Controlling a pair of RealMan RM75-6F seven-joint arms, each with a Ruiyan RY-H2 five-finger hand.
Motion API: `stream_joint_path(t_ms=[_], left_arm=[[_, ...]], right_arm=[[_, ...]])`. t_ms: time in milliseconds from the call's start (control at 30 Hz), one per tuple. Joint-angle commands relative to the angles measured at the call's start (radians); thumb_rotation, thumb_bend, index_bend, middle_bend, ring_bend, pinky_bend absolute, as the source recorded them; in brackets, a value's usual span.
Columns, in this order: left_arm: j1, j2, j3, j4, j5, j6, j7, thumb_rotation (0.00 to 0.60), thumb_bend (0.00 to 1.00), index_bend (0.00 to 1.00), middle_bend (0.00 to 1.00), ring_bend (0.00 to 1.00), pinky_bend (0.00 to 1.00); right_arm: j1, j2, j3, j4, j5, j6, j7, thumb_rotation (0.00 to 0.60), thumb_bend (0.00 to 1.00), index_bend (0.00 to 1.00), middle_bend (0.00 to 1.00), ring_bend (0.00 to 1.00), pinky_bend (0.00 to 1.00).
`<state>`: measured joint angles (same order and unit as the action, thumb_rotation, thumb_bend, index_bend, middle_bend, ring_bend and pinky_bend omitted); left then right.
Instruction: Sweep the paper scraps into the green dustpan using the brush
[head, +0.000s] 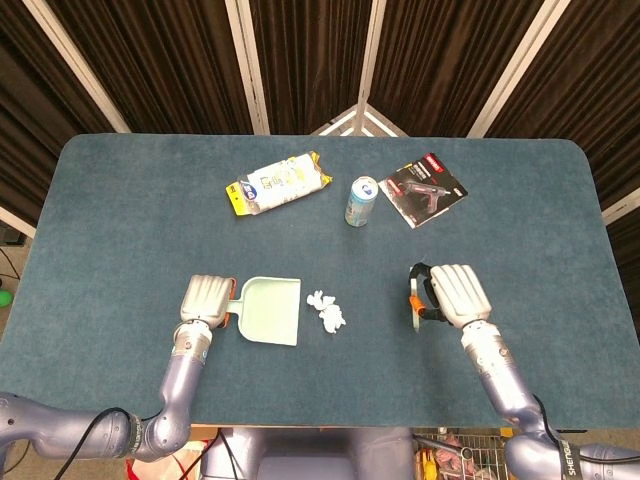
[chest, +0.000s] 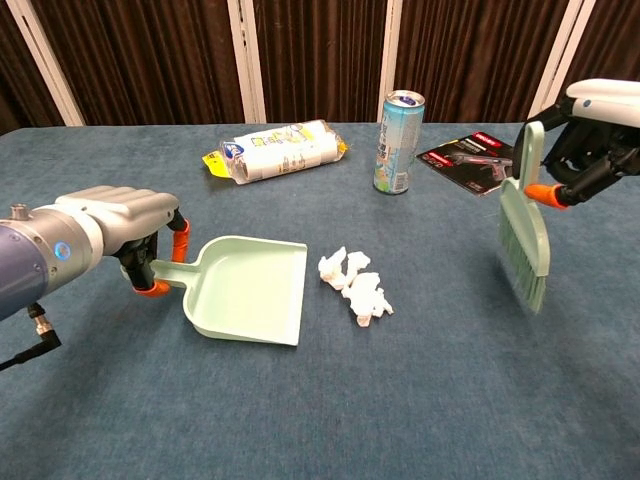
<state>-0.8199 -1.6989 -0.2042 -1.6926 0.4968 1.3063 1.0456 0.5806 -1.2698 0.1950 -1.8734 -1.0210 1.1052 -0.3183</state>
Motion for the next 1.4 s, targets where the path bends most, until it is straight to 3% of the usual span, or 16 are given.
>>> stream_joint_path(t_ms=[33, 433, 800, 1167, 1400], left_arm=[[-0.009, 0.005, -0.011, -0.017, -0.021, 0.011, 0.013, 0.600, 0.54, 0.65, 1.00, 1.00, 1.00], [-0.054, -0.019, -0.037, -0.006, -0.092, 0.009, 0.042, 0.600, 0.54, 0.65, 1.00, 1.00, 1.00], [-0.083, -0.049, -0.047, 0.041, -0.121, -0.019, 0.031, 0.600, 0.54, 0.65, 1.00, 1.00, 1.00], [-0.130, -0.109, -0.072, 0.070, -0.144, 0.000, 0.046, 0.600, 0.54, 0.64, 1.00, 1.00, 1.00], [-0.136, -0.127, -0.068, 0.072, -0.142, 0.015, 0.045, 0.600, 0.54, 0.65, 1.00, 1.00, 1.00]], right_arm=[[0.006, -0.017, -0.004, -0.009, 0.006, 0.006, -0.017, 0.600, 0.56, 0.81, 0.84, 0.90, 0.91], [0.051, -0.151, 0.001, -0.019, 0.081, 0.015, -0.089, 0.600, 0.57, 0.81, 0.84, 0.90, 0.91], [0.136, -0.261, 0.119, -0.086, 0.263, 0.023, -0.086, 0.600, 0.57, 0.82, 0.84, 0.90, 0.91], [0.168, -0.265, 0.158, -0.213, 0.403, 0.019, -0.043, 0.600, 0.57, 0.82, 0.84, 0.90, 0.91], [0.163, -0.202, 0.183, -0.290, 0.398, 0.027, -0.004, 0.600, 0.57, 0.82, 0.84, 0.90, 0.91]])
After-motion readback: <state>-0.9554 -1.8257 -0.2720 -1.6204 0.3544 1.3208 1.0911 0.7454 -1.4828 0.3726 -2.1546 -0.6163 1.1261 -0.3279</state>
